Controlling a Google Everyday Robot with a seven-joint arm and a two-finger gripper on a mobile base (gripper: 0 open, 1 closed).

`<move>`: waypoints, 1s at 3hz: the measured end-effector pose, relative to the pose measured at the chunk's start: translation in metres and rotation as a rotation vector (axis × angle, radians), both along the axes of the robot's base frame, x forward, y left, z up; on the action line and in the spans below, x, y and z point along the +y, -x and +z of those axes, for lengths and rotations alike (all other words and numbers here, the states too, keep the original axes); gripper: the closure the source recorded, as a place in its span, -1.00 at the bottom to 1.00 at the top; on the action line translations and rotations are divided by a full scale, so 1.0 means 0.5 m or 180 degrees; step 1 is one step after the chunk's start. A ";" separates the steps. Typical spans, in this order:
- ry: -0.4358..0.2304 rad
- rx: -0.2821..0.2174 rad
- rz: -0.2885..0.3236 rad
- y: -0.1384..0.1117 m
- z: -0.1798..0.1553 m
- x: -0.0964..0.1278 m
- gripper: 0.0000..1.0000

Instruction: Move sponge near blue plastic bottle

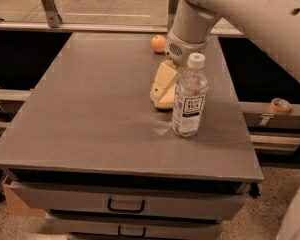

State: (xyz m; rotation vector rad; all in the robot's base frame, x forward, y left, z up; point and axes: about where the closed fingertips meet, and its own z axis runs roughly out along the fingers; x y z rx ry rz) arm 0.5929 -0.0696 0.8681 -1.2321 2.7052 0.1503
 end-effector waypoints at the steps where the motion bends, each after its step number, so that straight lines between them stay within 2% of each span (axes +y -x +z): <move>1: 0.0036 -0.0160 -0.0008 -0.006 0.046 -0.006 -1.00; 2: 0.0064 -0.0449 -0.0026 -0.022 0.117 -0.029 -1.00; 3: -0.0014 -0.0860 -0.0193 -0.042 0.197 -0.066 -1.00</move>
Offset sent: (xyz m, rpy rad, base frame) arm 0.0184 -0.0316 0.1077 -0.0354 -0.2517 -0.0176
